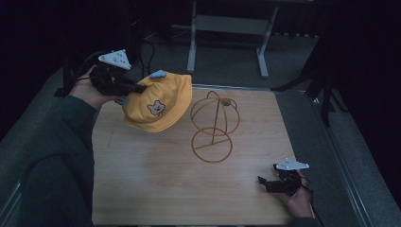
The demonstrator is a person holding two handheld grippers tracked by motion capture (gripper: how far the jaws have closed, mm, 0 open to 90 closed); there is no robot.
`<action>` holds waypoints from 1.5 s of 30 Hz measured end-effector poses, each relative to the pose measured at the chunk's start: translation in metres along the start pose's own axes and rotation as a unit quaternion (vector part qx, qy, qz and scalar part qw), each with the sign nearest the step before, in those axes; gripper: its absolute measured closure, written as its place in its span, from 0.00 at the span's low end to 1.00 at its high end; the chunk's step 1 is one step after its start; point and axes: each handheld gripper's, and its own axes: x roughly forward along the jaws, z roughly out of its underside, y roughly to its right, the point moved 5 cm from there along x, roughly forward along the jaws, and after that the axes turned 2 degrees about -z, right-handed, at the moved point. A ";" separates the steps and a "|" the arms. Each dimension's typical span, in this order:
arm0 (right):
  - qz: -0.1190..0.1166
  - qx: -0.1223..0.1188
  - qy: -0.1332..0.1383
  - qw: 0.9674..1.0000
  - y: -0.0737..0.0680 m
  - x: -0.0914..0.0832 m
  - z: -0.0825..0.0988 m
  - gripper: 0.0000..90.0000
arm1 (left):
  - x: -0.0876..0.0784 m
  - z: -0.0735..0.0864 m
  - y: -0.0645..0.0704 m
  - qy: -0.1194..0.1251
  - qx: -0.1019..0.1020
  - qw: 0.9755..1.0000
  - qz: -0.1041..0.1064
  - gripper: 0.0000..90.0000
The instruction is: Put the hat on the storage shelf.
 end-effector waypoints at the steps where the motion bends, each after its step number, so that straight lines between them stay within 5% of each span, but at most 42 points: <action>1: 0.000 0.000 0.000 1.000 0.000 0.000 0.000 0.13 | 0.000 -0.001 0.000 0.001 0.001 1.000 0.001 0.92; 45: 0.000 0.000 0.000 1.000 0.000 0.000 0.000 0.13 | 0.002 -0.038 0.013 0.051 0.017 0.998 0.022 0.92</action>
